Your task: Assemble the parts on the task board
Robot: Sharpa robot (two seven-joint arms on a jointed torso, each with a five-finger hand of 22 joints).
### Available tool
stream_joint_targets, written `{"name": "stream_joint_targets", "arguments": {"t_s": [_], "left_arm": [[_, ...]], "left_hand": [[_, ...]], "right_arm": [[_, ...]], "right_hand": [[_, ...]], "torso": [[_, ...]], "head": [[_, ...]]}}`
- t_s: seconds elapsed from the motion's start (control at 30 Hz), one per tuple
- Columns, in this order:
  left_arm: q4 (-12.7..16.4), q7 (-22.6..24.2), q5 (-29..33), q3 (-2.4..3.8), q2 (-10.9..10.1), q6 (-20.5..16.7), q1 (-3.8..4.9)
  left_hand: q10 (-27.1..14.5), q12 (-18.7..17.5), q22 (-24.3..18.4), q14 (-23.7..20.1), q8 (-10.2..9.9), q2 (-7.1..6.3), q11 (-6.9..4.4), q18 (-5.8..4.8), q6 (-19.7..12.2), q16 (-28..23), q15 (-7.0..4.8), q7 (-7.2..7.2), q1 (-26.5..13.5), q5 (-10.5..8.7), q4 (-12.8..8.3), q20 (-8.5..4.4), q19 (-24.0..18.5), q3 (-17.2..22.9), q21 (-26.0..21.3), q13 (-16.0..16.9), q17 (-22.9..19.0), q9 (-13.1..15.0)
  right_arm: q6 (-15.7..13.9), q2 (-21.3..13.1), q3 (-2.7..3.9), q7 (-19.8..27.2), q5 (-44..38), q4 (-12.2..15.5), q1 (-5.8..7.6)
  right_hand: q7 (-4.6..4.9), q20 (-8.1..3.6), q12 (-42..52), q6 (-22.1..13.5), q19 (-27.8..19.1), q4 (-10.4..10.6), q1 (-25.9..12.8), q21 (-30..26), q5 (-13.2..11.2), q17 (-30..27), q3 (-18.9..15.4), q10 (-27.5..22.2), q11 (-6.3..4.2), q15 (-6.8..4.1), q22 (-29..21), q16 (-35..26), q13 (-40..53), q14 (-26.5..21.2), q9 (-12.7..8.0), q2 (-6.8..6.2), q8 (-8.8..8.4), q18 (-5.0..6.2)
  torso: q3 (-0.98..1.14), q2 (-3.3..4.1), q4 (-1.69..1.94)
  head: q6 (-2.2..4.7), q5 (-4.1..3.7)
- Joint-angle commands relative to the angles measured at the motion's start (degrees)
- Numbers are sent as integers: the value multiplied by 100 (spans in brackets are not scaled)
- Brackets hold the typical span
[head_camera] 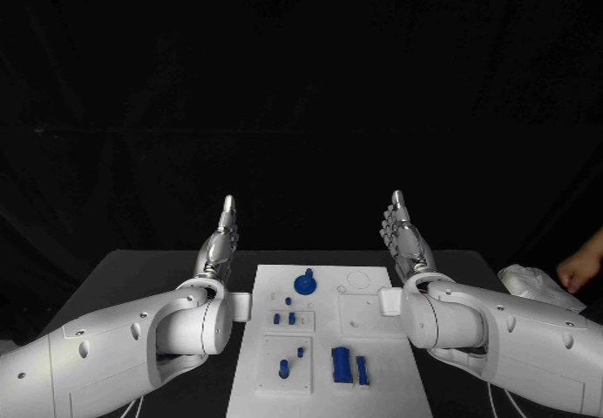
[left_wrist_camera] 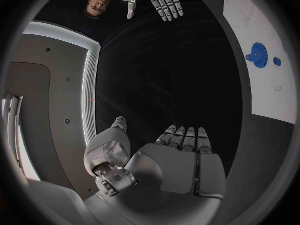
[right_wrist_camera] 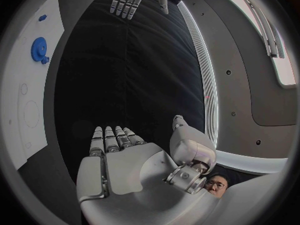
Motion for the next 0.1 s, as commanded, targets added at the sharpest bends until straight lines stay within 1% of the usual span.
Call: {"name": "stream_joint_targets", "arguments": {"t_s": [0.03, 0.07, 0.1], "left_arm": [[17, 13, 24, 7, 11, -58, 0], [17, 13, 24, 7, 11, -58, 0], [17, 13, 24, 7, 11, -58, 0]], "left_hand": [[-1, -33, -8, -16, -39, 24, 31, -40, -175, -20, 41, 0, -327, -29, -60, -38, -1, 13, -21, -6, -8, -9], [-1, -33, -8, -16, -39, 24, 31, -40, -175, -20, 41, 0, -354, -29, -60, -38, -1, 13, -21, -6, -8, -9], [-1, -33, -8, -16, -39, 24, 31, -40, -175, -20, 41, 0, -386, -29, -60, -38, -1, 13, -21, -6, -8, -9]], "right_arm": [[-16, 6, 4, 17, -1, 2, -1], [-16, 6, 4, 17, -1, 2, -1], [-16, 6, 4, 17, -1, 2, -1]], "right_hand": [[1, -66, -35, -40, -3, -54, -331, -28, -52, -5, -2, -11, 40, -29, -6, -16, -8, 0, -7, -5, -20, -35], [1, -66, -35, -40, -3, -54, -337, -28, -52, -5, -2, -11, 40, -29, -6, -16, -8, 0, -7, -5, -20, -35], [1, -66, -35, -40, -3, -54, -472, -28, -52, -5, -2, -11, 40, -29, -6, -16, -8, 0, -7, -5, -20, -35]], "torso": [[-1, 0, -1], [-1, 0, -1], [-1, 0, -1]], "head": [[0, 1], [0, 1], [0, 1]]}}
